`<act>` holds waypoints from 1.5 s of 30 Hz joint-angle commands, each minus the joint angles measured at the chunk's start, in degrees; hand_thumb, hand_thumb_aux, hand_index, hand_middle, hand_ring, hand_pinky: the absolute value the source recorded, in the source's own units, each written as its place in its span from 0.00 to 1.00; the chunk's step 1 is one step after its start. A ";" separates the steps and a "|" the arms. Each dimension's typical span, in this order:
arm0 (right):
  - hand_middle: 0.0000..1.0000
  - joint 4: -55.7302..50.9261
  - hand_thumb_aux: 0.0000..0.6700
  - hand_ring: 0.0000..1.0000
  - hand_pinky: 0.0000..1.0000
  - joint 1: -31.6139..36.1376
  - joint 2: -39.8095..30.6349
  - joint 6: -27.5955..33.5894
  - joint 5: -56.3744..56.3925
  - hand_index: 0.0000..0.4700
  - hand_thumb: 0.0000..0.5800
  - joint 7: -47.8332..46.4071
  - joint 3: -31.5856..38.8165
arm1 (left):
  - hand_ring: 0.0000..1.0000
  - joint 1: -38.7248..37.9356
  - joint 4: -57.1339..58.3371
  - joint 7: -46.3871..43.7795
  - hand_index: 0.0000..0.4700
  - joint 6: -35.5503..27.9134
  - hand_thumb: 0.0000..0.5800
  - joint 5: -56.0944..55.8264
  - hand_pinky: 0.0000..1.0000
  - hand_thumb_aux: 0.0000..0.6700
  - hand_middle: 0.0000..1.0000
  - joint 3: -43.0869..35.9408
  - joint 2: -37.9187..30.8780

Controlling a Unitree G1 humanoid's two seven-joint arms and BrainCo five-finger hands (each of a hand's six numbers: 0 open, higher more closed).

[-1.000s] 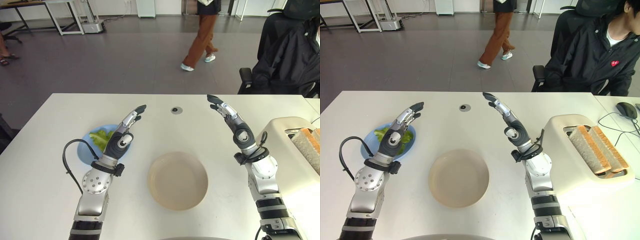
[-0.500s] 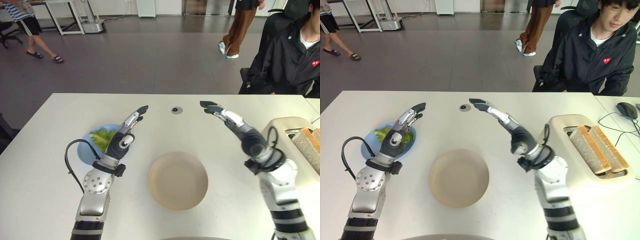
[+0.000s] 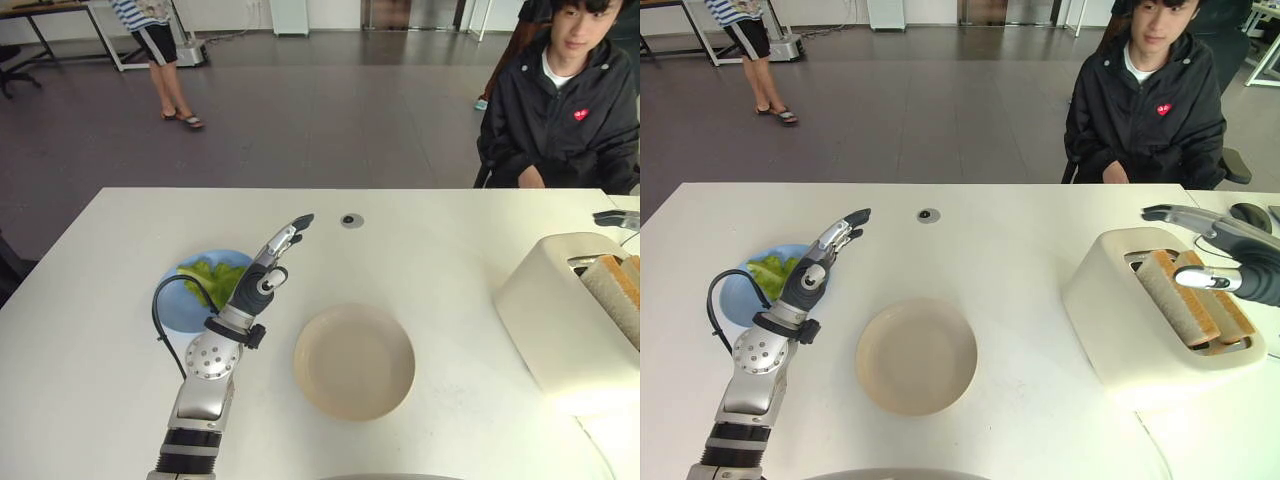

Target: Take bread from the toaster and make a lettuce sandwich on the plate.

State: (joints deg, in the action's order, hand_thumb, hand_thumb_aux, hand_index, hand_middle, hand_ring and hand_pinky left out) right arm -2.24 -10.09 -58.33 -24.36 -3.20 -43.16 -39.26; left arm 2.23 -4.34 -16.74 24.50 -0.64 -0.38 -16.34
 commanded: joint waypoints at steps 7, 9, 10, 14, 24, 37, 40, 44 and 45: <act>0.00 -11.05 0.00 0.00 0.00 -2.38 -4.22 0.53 -9.73 0.00 0.00 6.50 1.80 | 0.00 1.32 2.09 -0.86 0.00 0.66 0.00 -0.46 0.00 0.00 0.00 0.47 -0.67; 0.00 -12.41 0.00 0.00 0.00 -2.67 -4.95 1.95 -11.60 0.00 0.00 7.66 2.90 | 0.00 1.21 1.95 -0.81 0.00 0.67 0.00 -0.41 0.00 0.00 0.00 0.66 -0.75; 0.00 -12.27 0.00 0.00 0.00 -2.72 -5.09 2.43 -12.07 0.00 0.00 7.95 3.55 | 0.00 1.05 1.81 -0.77 0.00 0.68 0.00 -0.42 0.00 0.00 0.00 0.81 -0.82; 0.00 -9.86 0.16 0.00 0.00 -3.67 -5.05 3.80 -12.62 0.16 0.29 8.01 4.43 | 0.00 0.54 1.40 -0.83 0.00 0.77 0.00 -0.54 0.00 0.00 0.00 1.31 -1.16; 0.00 -6.50 0.81 0.00 0.00 -4.35 -5.11 5.11 -11.26 0.81 0.96 7.05 7.66 | 0.00 -0.20 0.90 -0.53 0.00 1.05 0.00 -0.05 0.00 0.00 0.00 1.95 -1.53; 0.00 -3.56 1.00 0.00 0.00 -0.55 -5.68 8.20 -6.43 1.00 1.00 10.08 2.71 | 0.00 -0.45 1.18 0.12 0.00 1.69 0.00 1.12 0.00 0.00 0.00 2.62 -1.89; 0.00 -1.92 1.00 0.00 0.00 0.89 -6.15 10.84 -4.66 1.00 1.00 10.11 -1.42 | 0.00 -0.27 1.25 0.32 0.00 1.81 0.00 1.43 0.00 0.00 0.00 2.70 -1.97; 0.00 -0.12 1.00 0.00 0.00 3.87 -7.82 12.62 -2.29 1.00 1.00 9.21 -5.15 | 0.00 -0.40 1.14 0.66 0.00 2.05 0.00 1.63 0.00 0.00 0.00 3.31 -2.37; 0.00 0.45 1.00 0.00 0.00 5.24 -8.17 12.98 -1.44 1.00 1.00 9.17 -5.07 | 0.00 -0.57 1.01 0.81 0.00 2.07 0.00 1.65 0.00 0.00 0.00 3.57 -2.46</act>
State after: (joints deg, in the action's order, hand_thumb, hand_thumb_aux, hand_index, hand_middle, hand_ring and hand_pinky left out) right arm -2.91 -7.04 -65.25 -12.09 -6.55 -33.52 -43.63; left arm 2.13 -2.92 -16.25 26.43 0.51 2.75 -18.25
